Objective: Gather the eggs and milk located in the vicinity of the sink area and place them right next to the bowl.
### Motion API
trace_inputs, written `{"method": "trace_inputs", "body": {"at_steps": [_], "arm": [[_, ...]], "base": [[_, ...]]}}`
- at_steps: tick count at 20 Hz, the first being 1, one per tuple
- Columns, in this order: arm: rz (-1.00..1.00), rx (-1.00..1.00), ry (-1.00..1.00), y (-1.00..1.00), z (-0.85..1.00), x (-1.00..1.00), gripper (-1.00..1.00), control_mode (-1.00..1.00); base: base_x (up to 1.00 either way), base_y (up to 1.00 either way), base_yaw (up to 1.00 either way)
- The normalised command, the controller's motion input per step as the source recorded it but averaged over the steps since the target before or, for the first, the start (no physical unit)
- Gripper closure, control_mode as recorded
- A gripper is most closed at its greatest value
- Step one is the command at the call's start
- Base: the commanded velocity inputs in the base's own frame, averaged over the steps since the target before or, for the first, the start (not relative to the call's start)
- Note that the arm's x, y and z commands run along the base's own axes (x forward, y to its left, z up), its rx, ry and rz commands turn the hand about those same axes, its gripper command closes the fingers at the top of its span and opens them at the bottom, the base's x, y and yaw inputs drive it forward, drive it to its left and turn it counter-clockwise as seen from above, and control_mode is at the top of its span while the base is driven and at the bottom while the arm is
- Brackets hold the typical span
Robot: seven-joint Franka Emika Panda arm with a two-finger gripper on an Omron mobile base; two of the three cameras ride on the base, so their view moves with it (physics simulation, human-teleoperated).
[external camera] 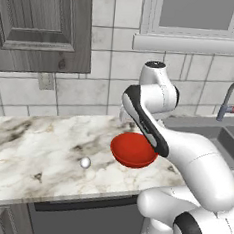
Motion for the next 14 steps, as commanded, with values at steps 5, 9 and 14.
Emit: {"method": "trace_inputs", "body": {"at_steps": [5, 9, 14], "arm": [[0.00, -0.01, 0.00, 0.56, -0.01, -0.05, -1.00, -1.00], [0.00, -0.05, 0.02, 0.52, -0.19, 0.00, -1.00, -1.00], [0.00, -0.08, 0.00, 0.57, -0.35, 0.00, -1.00, -1.00]], "base": [[0.00, 0.00, 0.00], [0.00, 0.00, 0.00], [0.00, 0.00, 0.00]]}}
